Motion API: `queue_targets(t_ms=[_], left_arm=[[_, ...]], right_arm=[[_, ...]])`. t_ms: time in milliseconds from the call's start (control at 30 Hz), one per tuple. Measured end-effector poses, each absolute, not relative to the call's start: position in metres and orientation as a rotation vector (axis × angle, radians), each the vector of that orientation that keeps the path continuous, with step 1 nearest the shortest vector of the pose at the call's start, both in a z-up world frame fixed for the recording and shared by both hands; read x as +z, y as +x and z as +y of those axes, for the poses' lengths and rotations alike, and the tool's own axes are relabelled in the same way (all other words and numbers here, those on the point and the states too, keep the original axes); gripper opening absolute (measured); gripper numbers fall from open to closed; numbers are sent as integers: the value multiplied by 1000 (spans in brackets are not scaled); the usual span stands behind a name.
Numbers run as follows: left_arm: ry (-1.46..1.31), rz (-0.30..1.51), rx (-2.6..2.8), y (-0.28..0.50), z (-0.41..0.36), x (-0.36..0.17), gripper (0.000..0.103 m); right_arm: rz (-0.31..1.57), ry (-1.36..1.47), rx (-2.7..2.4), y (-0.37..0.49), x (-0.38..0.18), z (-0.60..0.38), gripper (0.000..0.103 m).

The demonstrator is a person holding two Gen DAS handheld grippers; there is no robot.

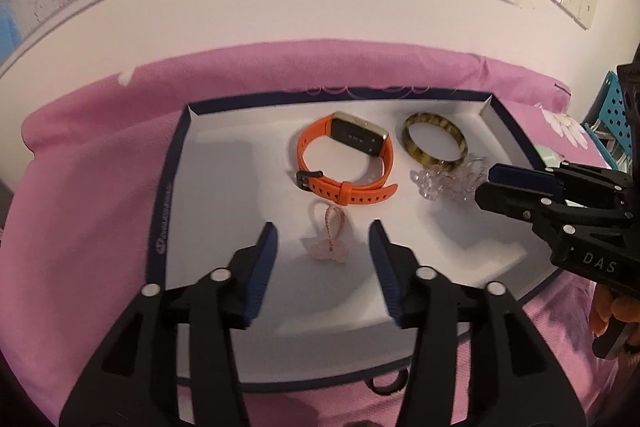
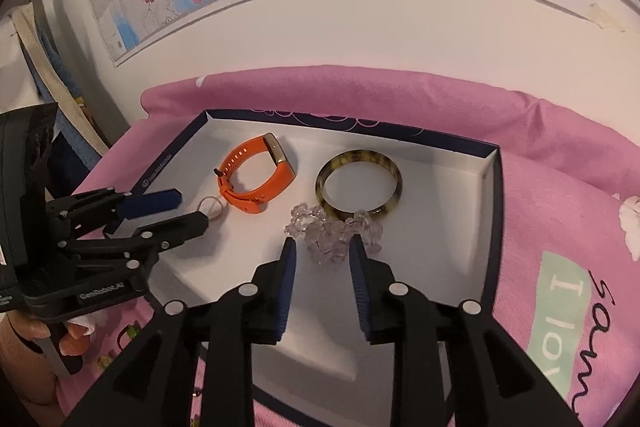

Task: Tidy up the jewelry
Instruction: 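Withdraw both grippers from the box toward the maroon beaded bracelet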

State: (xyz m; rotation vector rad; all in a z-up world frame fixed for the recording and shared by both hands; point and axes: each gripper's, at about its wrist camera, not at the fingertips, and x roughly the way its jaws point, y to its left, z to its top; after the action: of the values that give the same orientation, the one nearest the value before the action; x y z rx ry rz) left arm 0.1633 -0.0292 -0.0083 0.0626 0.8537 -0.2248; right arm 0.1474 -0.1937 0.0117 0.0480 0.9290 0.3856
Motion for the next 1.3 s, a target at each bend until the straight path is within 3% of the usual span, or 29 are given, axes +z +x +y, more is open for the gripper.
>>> queue_targets(t_ms=[133,300,500,733,933,1300], left_arm=[[72,808,-213,151,-27,2,61],[74,745,-195,128,-15,14,65],[53,697,-197,96,2,27,68],[53,693,-198,66,16,23,68],[59,718,-209,44,21,12,68],[57,769,-230,22,20,-9,68]], right_arm=[[898,51,375,137,20,-198,41],[833,39,403,117,37,-195,65],[755,33,470,84,59,-190,86],[786,-76,501,45,55,-180,85],[895,-54,512,27,31,-182,57],[984,14,494,12,6,-188,42]])
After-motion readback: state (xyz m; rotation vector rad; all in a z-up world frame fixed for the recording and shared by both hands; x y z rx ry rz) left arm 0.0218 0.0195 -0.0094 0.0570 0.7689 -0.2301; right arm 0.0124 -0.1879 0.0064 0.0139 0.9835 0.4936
